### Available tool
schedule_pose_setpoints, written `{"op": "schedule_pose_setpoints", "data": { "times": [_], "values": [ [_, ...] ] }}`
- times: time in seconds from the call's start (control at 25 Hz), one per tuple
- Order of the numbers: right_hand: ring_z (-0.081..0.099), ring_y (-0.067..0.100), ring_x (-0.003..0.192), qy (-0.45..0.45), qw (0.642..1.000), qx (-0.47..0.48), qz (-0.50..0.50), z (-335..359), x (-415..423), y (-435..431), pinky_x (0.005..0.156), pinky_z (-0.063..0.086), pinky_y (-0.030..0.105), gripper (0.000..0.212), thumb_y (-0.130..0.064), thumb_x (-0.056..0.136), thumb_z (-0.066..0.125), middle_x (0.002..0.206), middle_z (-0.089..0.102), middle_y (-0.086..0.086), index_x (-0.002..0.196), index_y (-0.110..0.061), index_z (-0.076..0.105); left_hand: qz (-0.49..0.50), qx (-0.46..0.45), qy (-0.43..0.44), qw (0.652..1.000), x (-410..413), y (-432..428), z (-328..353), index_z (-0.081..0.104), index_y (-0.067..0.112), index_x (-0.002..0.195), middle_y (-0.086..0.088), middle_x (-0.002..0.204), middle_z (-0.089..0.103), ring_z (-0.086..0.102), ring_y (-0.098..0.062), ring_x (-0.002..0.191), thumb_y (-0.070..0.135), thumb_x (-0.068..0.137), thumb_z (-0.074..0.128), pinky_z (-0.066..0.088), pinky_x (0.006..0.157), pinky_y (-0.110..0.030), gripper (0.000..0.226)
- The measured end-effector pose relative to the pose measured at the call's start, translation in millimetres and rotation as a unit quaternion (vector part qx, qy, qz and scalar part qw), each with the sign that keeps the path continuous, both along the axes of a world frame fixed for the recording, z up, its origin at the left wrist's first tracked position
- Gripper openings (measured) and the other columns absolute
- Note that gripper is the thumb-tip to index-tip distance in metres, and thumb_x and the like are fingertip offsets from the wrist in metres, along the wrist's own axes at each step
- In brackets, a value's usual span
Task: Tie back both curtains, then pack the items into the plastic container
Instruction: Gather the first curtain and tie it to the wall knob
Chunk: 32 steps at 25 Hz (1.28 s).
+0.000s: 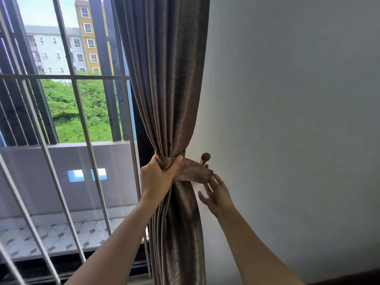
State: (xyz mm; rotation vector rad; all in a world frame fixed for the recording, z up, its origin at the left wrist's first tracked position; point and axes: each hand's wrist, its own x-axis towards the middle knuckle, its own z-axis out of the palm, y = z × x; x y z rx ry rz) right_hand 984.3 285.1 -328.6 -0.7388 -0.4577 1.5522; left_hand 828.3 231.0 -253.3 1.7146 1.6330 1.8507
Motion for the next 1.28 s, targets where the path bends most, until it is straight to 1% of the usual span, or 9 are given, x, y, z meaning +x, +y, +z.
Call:
{"op": "schedule_pose_setpoints", "data": {
  "times": [0.12,0.28,0.56,0.72,0.92,1.0,1.08,1.16,1.28],
  "values": [
    [0.066,0.02,0.093,-0.181,0.975,0.121,-0.051,3,7,7,0.074,0.057,0.029,0.031,-0.005,0.093,0.054,0.108,0.065,0.011,0.123,-0.012,0.054,0.003,0.007,0.004,1.0,-1,2,0,0.065,0.005,0.099,0.008,0.078,0.061,0.051,0.007,0.065,0.037,0.079,0.071,0.038,0.059,0.005,0.038],
    [0.064,0.015,0.094,-0.422,0.873,0.234,-0.074,5,13,17,0.092,0.053,0.031,0.034,-0.003,0.094,0.051,0.105,0.066,0.004,0.126,-0.013,0.059,0.002,0.009,0.006,1.0,-2,4,0,0.064,0.006,0.099,0.016,0.073,0.056,0.052,0.008,0.066,0.037,0.078,0.072,0.038,0.06,0.005,0.039],
    [0.058,0.014,0.11,-0.489,0.831,0.232,-0.127,3,5,16,0.097,0.042,0.018,0.039,0.002,0.095,0.046,0.122,0.064,0.005,0.131,-0.009,0.055,0.007,0.02,0.009,1.0,-3,8,-4,0.065,0.005,0.099,0.008,0.078,0.062,0.054,0.007,0.066,0.039,0.078,0.072,0.04,0.061,0.005,0.041],
    [0.053,0.012,0.104,-0.531,0.813,0.202,-0.125,5,4,18,0.088,0.037,0.014,0.038,-0.003,0.097,0.043,0.119,0.063,0.007,0.133,-0.008,0.051,0.01,0.015,0.007,1.0,-3,9,-5,0.065,0.006,0.101,0.007,0.079,0.064,0.055,0.006,0.067,0.041,0.077,0.072,0.041,0.062,0.004,0.043],
    [0.059,0.025,0.105,-0.539,0.828,0.143,-0.064,-2,-3,23,0.089,0.045,0.027,0.032,-0.014,0.1,0.04,0.109,0.064,0.01,0.124,-0.006,0.059,0.006,0.018,-0.001,1.0,-2,9,-5,0.065,0.01,0.099,0.018,0.073,0.059,0.054,0.009,0.067,0.041,0.076,0.073,0.041,0.061,0.003,0.039],
    [0.061,0.025,0.093,-0.596,0.796,0.1,0.024,-10,-3,23,0.079,0.046,0.029,0.026,-0.012,0.098,0.041,0.096,0.066,0.01,0.103,-0.005,0.066,0.008,0.018,-0.005,1.0,0,8,-6,0.064,0.01,0.099,0.019,0.074,0.058,0.054,0.009,0.067,0.041,0.076,0.073,0.042,0.061,0.003,0.04],
    [0.06,0.025,0.101,-0.652,0.749,0.077,0.088,-31,-4,12,0.088,0.046,0.03,0.029,-0.012,0.097,0.041,0.107,0.068,0.012,0.101,-0.002,0.067,0.006,0.023,-0.005,1.0,2,5,-7,0.062,0.01,0.101,0.018,0.076,0.058,0.055,0.009,0.068,0.043,0.075,0.073,0.043,0.062,0.002,0.044],
    [0.056,0.023,0.116,-0.608,0.789,0.076,0.034,-53,-12,-11,0.103,0.042,0.035,0.031,-0.015,0.099,0.039,0.123,0.063,0.008,0.117,-0.01,0.064,-0.024,0.024,-0.012,0.999,1,1,-12,0.059,0.011,0.105,0.018,0.082,0.059,0.058,0.007,0.074,0.041,0.073,0.075,0.044,0.063,0.0,0.047],
    [0.057,0.015,0.109,-0.444,0.874,0.11,-0.163,-58,-22,-48,0.097,0.045,0.032,0.027,-0.017,0.101,0.036,0.115,0.063,0.003,0.115,-0.02,0.059,-0.12,-0.059,0.03,0.991,-9,-13,-43,0.045,0.018,0.123,0.019,0.099,0.056,0.056,0.008,0.089,0.039,0.072,0.077,0.045,0.07,-0.004,0.064]
  ]
}}
